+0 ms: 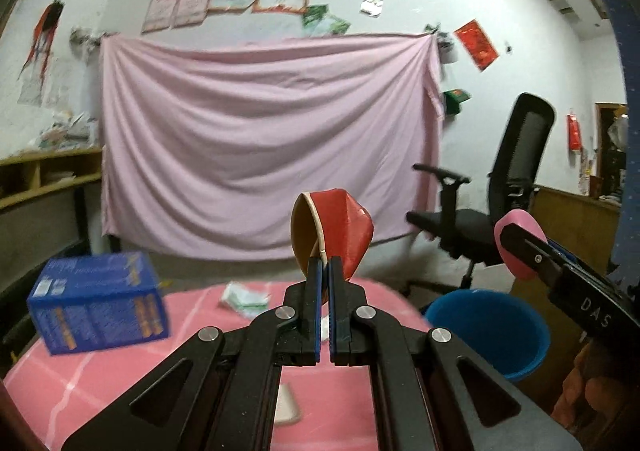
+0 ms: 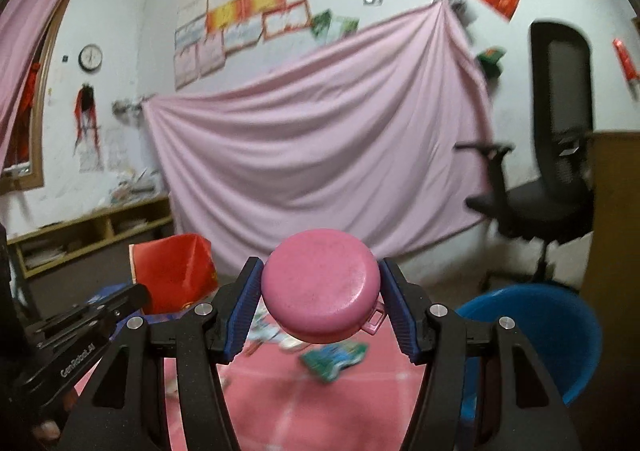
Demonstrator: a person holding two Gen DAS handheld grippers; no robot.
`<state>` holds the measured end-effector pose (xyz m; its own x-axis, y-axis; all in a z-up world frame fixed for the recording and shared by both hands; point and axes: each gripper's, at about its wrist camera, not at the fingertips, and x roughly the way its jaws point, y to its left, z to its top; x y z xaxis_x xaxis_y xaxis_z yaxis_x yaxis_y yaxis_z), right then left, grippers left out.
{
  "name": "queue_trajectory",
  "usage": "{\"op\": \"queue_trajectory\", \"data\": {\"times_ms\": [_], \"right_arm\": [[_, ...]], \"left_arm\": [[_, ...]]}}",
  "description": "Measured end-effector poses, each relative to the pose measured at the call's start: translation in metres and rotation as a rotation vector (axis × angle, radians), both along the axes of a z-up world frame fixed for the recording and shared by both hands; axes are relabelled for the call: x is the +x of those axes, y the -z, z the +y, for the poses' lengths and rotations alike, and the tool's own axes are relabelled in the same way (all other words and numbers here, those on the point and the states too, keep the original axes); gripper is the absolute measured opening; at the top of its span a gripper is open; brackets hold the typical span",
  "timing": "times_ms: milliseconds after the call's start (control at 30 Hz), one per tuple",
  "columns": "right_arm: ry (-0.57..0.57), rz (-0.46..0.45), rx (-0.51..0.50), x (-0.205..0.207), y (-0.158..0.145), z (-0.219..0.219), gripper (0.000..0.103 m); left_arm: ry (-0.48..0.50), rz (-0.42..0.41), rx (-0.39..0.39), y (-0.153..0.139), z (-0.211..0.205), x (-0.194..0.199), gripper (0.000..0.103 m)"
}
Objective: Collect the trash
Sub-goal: 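Carry pink lid to blue bucket with right tool and release it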
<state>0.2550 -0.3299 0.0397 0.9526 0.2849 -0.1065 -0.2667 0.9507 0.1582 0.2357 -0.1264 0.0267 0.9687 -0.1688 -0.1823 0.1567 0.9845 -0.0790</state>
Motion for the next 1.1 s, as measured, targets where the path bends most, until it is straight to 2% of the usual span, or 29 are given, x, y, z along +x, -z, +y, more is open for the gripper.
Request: {"op": "queue_trajectory", "data": {"times_ms": [167, 300, 367, 533, 767, 1100], "right_arm": [[0.085, -0.038, 0.057, -0.003, -0.005, -0.037, 0.057], [0.151, -0.041, 0.08, -0.004, -0.002, -0.065, 0.057], [0.187, -0.031, 0.092, -0.002, 0.001, -0.079, 0.057], [0.254, 0.036, 0.134, 0.005, 0.015, -0.112, 0.057], [0.318, 0.169, 0.176, 0.027, 0.042, -0.152, 0.057], [0.29, 0.372, 0.282, 0.059, 0.076, -0.179, 0.058]], "left_arm": [[0.069, -0.05, 0.026, -0.015, -0.042, 0.004, 0.001], [0.137, -0.051, 0.047, -0.022, -0.075, 0.016, 0.001], [0.181, -0.026, 0.052, -0.023, -0.093, 0.024, 0.001], [0.277, 0.124, 0.022, -0.019, -0.134, 0.06, 0.001], [0.338, 0.307, 0.002, -0.007, -0.177, 0.107, 0.001], [0.33, 0.53, -0.021, 0.026, -0.191, 0.157, 0.001]]}}
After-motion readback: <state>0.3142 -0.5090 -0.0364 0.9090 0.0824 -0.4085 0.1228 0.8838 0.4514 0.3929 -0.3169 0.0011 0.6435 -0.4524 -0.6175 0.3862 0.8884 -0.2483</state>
